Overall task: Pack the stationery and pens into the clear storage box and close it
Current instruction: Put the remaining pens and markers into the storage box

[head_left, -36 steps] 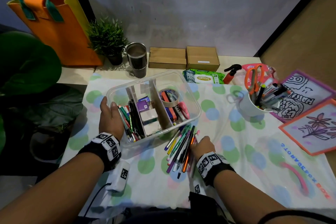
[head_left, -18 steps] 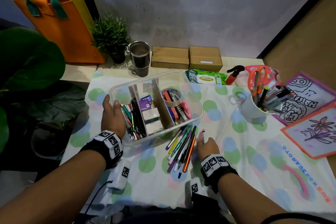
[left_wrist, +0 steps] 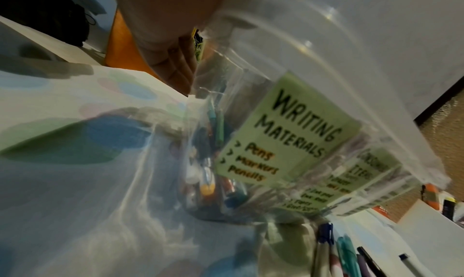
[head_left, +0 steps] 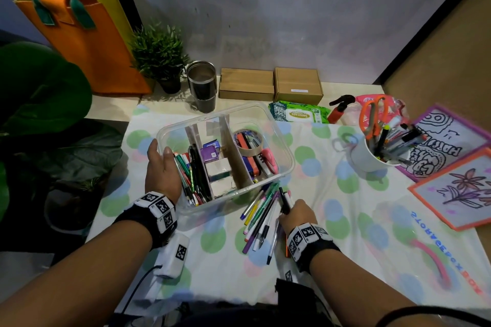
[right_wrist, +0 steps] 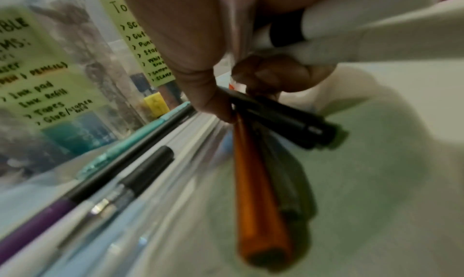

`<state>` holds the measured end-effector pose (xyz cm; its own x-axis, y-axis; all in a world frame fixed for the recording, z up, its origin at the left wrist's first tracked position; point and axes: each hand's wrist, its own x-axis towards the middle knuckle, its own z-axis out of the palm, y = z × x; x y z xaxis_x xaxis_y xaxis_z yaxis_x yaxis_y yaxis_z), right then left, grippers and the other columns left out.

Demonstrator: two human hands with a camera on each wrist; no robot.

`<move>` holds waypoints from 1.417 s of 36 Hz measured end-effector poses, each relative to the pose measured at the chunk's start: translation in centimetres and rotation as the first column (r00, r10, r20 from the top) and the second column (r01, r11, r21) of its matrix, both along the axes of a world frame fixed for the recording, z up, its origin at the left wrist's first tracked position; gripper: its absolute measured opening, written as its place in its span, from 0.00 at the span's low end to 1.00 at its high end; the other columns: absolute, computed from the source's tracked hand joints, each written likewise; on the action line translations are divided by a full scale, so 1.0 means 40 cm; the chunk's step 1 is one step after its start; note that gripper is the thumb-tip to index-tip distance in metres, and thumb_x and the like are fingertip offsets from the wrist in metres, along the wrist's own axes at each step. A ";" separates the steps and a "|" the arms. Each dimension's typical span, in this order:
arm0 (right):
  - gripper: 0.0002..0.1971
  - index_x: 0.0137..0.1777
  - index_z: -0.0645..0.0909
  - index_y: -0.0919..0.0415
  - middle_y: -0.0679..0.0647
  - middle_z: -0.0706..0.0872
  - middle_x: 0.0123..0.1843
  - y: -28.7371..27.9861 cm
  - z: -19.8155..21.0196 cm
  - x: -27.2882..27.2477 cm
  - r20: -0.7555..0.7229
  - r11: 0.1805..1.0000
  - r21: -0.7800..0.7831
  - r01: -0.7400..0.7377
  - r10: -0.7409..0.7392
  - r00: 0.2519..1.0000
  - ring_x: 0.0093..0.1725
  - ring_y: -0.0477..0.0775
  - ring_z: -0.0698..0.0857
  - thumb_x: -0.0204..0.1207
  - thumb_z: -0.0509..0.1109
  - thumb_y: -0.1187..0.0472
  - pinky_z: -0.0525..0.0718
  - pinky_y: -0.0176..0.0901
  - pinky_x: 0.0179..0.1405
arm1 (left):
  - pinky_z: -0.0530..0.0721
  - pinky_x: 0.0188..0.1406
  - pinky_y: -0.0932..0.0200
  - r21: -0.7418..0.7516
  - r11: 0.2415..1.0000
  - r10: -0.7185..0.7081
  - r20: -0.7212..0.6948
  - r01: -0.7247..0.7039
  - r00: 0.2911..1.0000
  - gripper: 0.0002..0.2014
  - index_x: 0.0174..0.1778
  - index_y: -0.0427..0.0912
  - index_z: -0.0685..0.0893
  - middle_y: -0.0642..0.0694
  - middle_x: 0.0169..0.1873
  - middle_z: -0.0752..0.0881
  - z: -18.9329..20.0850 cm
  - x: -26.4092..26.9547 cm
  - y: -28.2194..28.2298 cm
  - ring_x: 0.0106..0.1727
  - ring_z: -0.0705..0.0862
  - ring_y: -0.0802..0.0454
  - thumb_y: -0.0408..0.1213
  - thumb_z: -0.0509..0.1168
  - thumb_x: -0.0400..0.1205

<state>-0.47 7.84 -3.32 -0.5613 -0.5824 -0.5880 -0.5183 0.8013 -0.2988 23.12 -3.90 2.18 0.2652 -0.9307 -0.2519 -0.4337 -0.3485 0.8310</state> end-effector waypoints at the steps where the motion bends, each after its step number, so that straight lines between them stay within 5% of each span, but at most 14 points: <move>1: 0.10 0.44 0.67 0.62 0.51 0.70 0.31 0.001 0.000 -0.001 -0.012 1.000 0.012 -0.011 0.011 1.000 0.34 0.57 0.76 0.75 0.68 0.62 0.70 0.40 0.27 | 0.64 0.76 0.50 -0.001 1.000 0.000 0.000 0.000 1.000 0.24 0.82 0.49 0.55 0.37 0.78 0.69 0.000 0.000 -0.001 0.77 0.70 0.37 0.47 0.44 0.89; 6: 0.07 0.43 0.73 0.63 0.53 0.76 0.31 -0.008 0.012 -0.009 -0.018 0.993 0.096 -0.065 0.067 0.998 0.37 0.60 0.80 0.72 0.69 0.62 0.75 0.42 0.33 | 0.64 0.76 0.51 -0.003 1.000 -0.002 -0.003 0.002 1.000 0.24 0.82 0.49 0.55 0.37 0.78 0.69 -0.001 0.000 0.000 0.77 0.70 0.38 0.47 0.45 0.89; 10: 0.11 0.39 0.75 0.68 0.58 0.81 0.35 -0.013 0.036 -0.039 0.068 0.993 0.080 0.081 -0.087 0.994 0.32 0.58 0.81 0.61 0.74 0.67 0.77 0.39 0.25 | 0.64 0.76 0.51 -0.005 1.000 -0.001 -0.003 0.001 1.000 0.24 0.82 0.49 0.55 0.37 0.78 0.69 -0.002 0.001 0.000 0.77 0.70 0.38 0.47 0.45 0.89; 15: 0.14 0.54 0.78 0.69 0.67 0.85 0.50 -0.018 0.039 -0.083 0.147 0.951 -0.120 0.286 -0.268 0.952 0.45 0.63 0.82 0.76 0.70 0.59 0.75 0.44 0.42 | 0.65 0.75 0.50 0.005 1.000 0.002 0.005 -0.002 1.000 0.24 0.82 0.50 0.55 0.37 0.77 0.70 -0.005 0.002 0.000 0.76 0.71 0.37 0.48 0.44 0.88; 17: 0.16 0.57 0.79 0.73 0.70 0.87 0.51 -0.024 0.047 -0.091 0.183 0.916 -0.178 0.359 -0.327 0.927 0.48 0.66 0.86 0.76 0.70 0.60 0.78 0.41 0.40 | 0.65 0.75 0.51 0.007 1.000 0.002 0.003 -0.002 1.000 0.24 0.82 0.50 0.55 0.37 0.77 0.71 -0.002 0.001 0.000 0.76 0.71 0.37 0.48 0.44 0.88; 20: 0.12 0.54 0.78 0.74 0.63 0.84 0.33 -0.041 0.060 -0.105 0.293 0.823 -0.252 0.509 -0.436 0.851 0.24 0.50 0.88 0.74 0.72 0.67 0.78 0.28 0.18 | 0.65 0.75 0.50 0.008 1.000 0.003 0.004 -0.003 1.000 0.24 0.82 0.51 0.54 0.38 0.77 0.70 -0.001 0.000 0.000 0.76 0.71 0.38 0.48 0.44 0.88; 23: 0.23 0.62 0.76 0.75 0.66 0.86 0.53 -0.057 0.074 -0.116 0.304 0.760 -0.342 0.553 -0.467 0.830 0.49 0.61 0.88 0.74 0.74 0.58 0.81 0.43 0.45 | 0.64 0.76 0.51 0.009 1.000 0.000 0.010 0.000 1.000 0.24 0.82 0.51 0.54 0.38 0.78 0.70 -0.003 0.000 0.001 0.77 0.70 0.38 0.48 0.44 0.88; 26: 0.15 0.56 0.78 0.68 0.60 0.81 0.46 -0.077 0.088 -0.122 0.358 0.639 -0.492 0.592 -0.471 0.806 0.44 0.59 0.81 0.75 0.73 0.60 0.73 0.43 0.44 | 0.64 0.76 0.52 0.004 1.000 -0.004 0.019 0.004 1.000 0.24 0.82 0.50 0.54 0.38 0.78 0.69 -0.003 -0.002 0.000 0.77 0.70 0.39 0.47 0.44 0.88; 30: 0.11 0.49 0.78 0.66 0.58 0.81 0.42 -0.093 0.078 -0.117 0.394 0.551 -0.582 0.598 -0.452 0.800 0.37 0.56 0.80 0.74 0.74 0.61 0.75 0.40 0.39 | 0.64 0.75 0.53 0.001 1.000 -0.001 0.033 0.001 0.999 0.24 0.82 0.50 0.54 0.37 0.77 0.70 -0.005 -0.002 0.001 0.77 0.71 0.39 0.47 0.45 0.89; 34: 0.09 0.47 0.78 0.63 0.58 0.83 0.42 -0.099 0.048 -0.109 0.370 0.571 -0.606 0.554 -0.414 0.832 0.40 0.56 0.82 0.73 0.75 0.63 0.82 0.45 0.46 | 0.65 0.75 0.53 -0.003 1.000 -0.005 0.050 0.005 0.999 0.25 0.82 0.50 0.54 0.37 0.77 0.71 -0.009 -0.002 -0.002 0.76 0.72 0.39 0.48 0.45 0.88; 38: 0.13 0.54 0.82 0.69 0.57 0.82 0.45 -0.085 0.019 -0.091 0.290 0.673 -0.584 0.453 -0.348 0.891 0.45 0.52 0.79 0.73 0.74 0.63 0.73 0.37 0.48 | 0.67 0.74 0.51 -0.006 1.000 -0.008 0.072 0.009 0.997 0.25 0.82 0.50 0.55 0.35 0.75 0.74 -0.014 -0.001 -0.005 0.74 0.74 0.37 0.48 0.45 0.88; 42: 0.07 0.49 0.79 0.65 0.56 0.80 0.43 -0.062 0.009 -0.082 0.331 0.722 -0.494 0.484 -0.359 0.873 0.44 0.53 0.78 0.74 0.73 0.66 0.72 0.39 0.47 | 0.66 0.74 0.52 -0.003 1.000 -0.012 0.060 0.012 0.998 0.25 0.82 0.49 0.54 0.36 0.76 0.72 -0.013 -0.001 -0.005 0.75 0.72 0.38 0.48 0.45 0.88; 48: 0.09 0.41 0.76 0.67 0.61 0.81 0.38 -0.071 0.023 -0.114 0.336 0.725 -0.485 0.488 -0.361 0.870 0.40 0.58 0.80 0.74 0.73 0.64 0.75 0.36 0.34 | 0.65 0.75 0.52 -0.007 1.000 -0.006 0.043 0.006 0.999 0.25 0.82 0.51 0.55 0.37 0.77 0.71 -0.012 -0.001 -0.003 0.76 0.72 0.39 0.49 0.44 0.88; 51: 0.08 0.40 0.74 0.64 0.59 0.80 0.31 -0.087 0.069 -0.121 0.385 0.651 -0.534 0.540 -0.382 0.840 0.26 0.52 0.83 0.75 0.72 0.65 0.78 0.29 0.24 | 0.65 0.75 0.52 -0.011 1.000 0.005 0.015 -0.005 1.000 0.24 0.82 0.51 0.56 0.38 0.75 0.73 -0.013 0.000 -0.001 0.75 0.73 0.39 0.49 0.43 0.88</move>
